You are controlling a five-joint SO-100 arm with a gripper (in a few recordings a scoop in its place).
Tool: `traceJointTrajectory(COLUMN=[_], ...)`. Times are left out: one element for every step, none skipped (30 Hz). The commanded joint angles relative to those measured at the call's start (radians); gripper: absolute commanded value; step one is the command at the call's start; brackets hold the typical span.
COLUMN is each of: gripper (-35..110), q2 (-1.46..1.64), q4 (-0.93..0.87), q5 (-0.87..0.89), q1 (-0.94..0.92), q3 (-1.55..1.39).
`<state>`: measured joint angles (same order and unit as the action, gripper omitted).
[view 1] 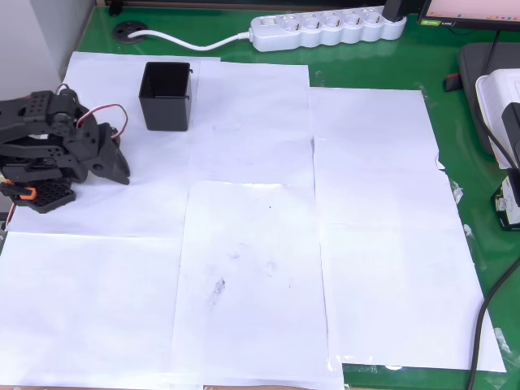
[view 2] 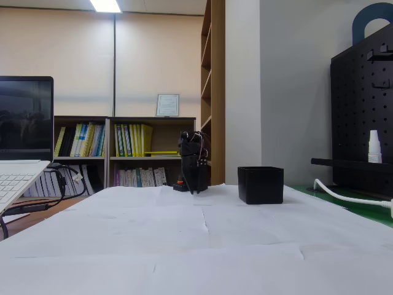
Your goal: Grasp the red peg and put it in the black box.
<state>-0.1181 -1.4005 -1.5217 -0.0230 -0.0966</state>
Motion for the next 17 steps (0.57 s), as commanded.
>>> traceJointTrajectory(gripper=[0,0,0,0,0,0,0,0,0,0,0,0,0,0,0,0,0], q2=[-0.069,-0.071,-0.071,-0.071,-0.071,-0.071,-0.071,-0.071,-0.071,-0.071,-0.071,-0.071,-0.071,-0.071,-0.071,-0.071,-0.071], q4=[-0.100,-0.100,-0.100,-0.100,-0.100,-0.100,-0.100,-0.100,-0.100,-0.100,-0.100,-0.100,-0.100,-0.100,-0.100,-0.100,-0.100], q5=[0.002,0.002,0.002,0.002,0.002,0.002,0.002,0.002,0.002,0.002,0.002,0.002,0.002,0.002,0.002,0.002,0.002], q1=[-0.008,-0.017,-0.018,-0.017,-0.017,-0.017,-0.017,-0.017,-0.017,-0.017,-0.017,-0.017,-0.017,-0.017,-0.017,-0.017,-0.017], q3=[-0.008,-0.008,-0.008,-0.008,-0.008,-0.008,-0.008,-0.008,-0.008,-0.008,-0.008,-0.008,-0.008,-0.008,-0.008,-0.008,-0.008])
